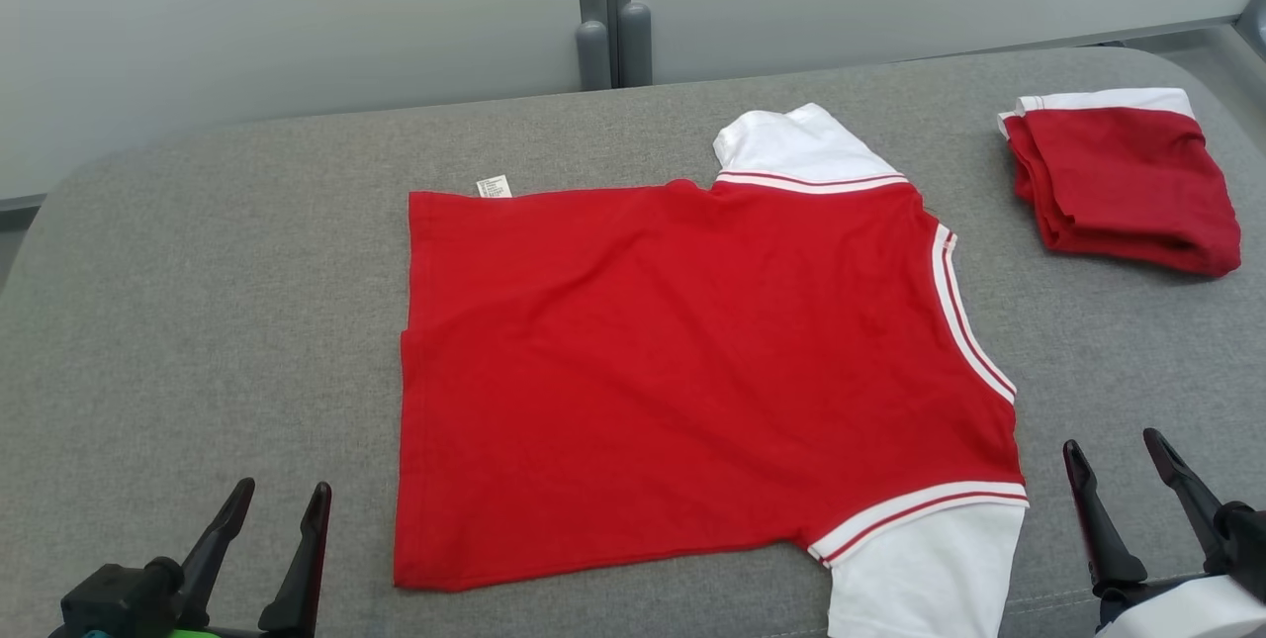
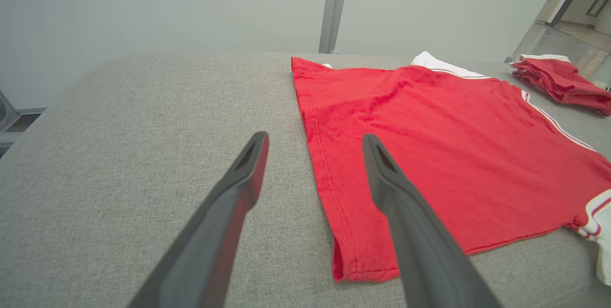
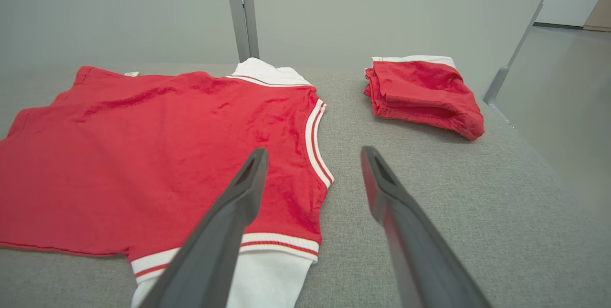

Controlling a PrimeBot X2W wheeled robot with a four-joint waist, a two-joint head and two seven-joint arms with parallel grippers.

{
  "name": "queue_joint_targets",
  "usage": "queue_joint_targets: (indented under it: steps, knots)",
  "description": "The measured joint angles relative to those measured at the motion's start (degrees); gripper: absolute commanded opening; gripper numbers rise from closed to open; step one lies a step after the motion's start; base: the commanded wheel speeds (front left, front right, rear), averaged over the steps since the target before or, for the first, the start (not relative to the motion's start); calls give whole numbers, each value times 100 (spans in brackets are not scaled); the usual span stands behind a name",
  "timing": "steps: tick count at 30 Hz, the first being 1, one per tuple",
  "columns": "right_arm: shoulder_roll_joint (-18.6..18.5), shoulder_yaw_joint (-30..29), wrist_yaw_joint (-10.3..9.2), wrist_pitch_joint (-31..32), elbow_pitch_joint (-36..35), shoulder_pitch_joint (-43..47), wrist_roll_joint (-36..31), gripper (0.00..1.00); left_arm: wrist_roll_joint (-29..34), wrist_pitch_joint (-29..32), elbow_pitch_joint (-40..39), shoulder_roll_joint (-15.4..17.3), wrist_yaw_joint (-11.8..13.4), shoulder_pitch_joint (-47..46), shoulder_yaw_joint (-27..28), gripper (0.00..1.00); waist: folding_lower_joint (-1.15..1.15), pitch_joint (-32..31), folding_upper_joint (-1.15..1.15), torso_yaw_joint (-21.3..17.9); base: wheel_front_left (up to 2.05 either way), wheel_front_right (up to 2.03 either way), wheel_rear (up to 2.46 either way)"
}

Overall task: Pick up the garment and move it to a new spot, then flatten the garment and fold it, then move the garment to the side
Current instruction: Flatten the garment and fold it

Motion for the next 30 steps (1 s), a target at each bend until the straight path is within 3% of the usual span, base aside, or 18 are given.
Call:
queue_joint_targets:
  steps: [16,30]
  knots:
    - [250,14,-11,-478,758,-649,-87,100,70,0,118,-258,-208,-47,258,100,0,193,0,-82,0,0,0]
    - [587,453,102,-609,1490,-1177,-156,100,278,-1,499,-527,-380,-219,342,100,0,131,0,-53,0,0,0]
